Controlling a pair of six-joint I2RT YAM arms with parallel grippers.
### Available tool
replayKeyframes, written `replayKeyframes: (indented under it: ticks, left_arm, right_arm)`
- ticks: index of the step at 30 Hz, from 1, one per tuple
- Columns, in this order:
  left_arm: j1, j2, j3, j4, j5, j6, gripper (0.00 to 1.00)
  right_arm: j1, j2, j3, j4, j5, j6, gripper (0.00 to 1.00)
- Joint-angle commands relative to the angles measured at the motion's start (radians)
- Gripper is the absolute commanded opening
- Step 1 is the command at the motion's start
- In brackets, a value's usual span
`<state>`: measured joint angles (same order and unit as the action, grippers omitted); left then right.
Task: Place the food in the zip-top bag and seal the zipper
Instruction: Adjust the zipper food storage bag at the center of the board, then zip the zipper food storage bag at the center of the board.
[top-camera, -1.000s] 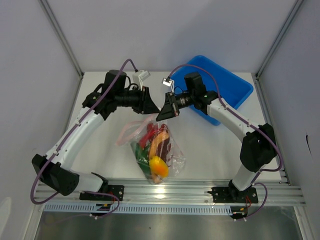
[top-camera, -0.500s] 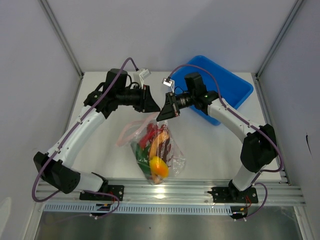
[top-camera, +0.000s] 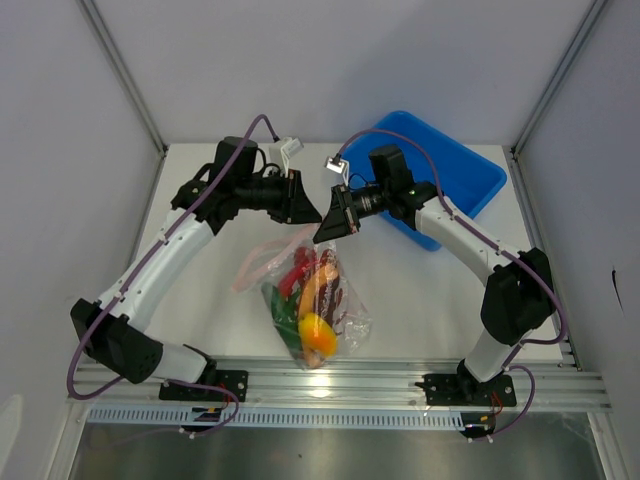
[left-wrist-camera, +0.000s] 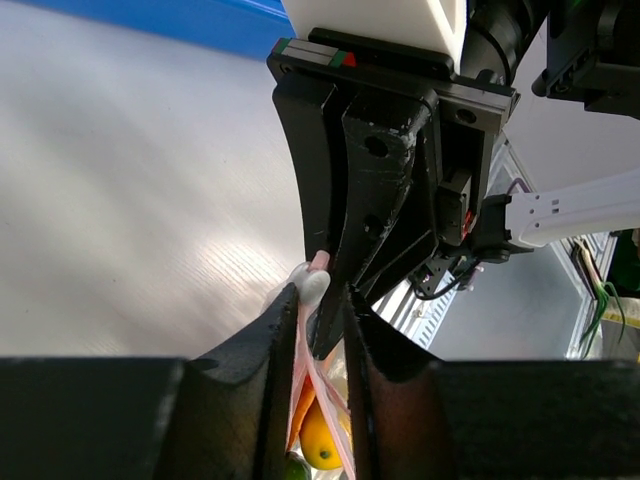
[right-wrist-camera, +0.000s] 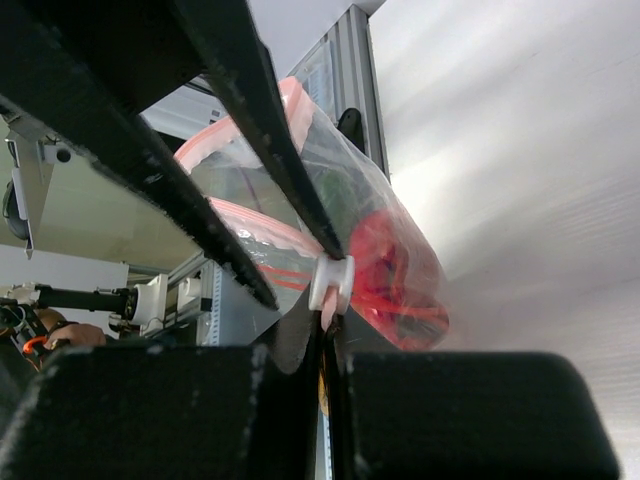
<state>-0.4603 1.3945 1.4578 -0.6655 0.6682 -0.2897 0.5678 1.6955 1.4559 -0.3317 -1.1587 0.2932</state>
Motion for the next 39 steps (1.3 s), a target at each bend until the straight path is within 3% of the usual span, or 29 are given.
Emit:
replayKeyframes:
  ticks: [1,11,24,35,39]
  left_arm:
    - [-0.005,0.009,0.049,0.020,0.012,-0.020,0.30]
    - [-0.003,-0.054,0.038,0.033,-0.114,-0.009,0.38]
    - [-0.006,-0.054,-0.051,0.125,0.114,-0.035,0.36]
    - [-0.006,-0.054,-0.077,0.127,0.123,-0.026,0.36]
    - [-0.005,-0.055,-0.080,0.119,0.122,-0.022,0.30]
  right_arm:
    - [0.012,-0.045,0.047,0.037,-0.033,-0.009,0.00]
    - [0.010,-0.046,0.046,0.029,-0.036,-0.011,0.00]
    - [0.012,-0.039,0.057,0.028,-0.036,-0.011,0.00]
    - [0.010,-0.037,0.055,0.030,-0.035,-0.006,0.00]
    - [0.009,-0.039,0.054,0.028,-0.033,-0.008,0.00]
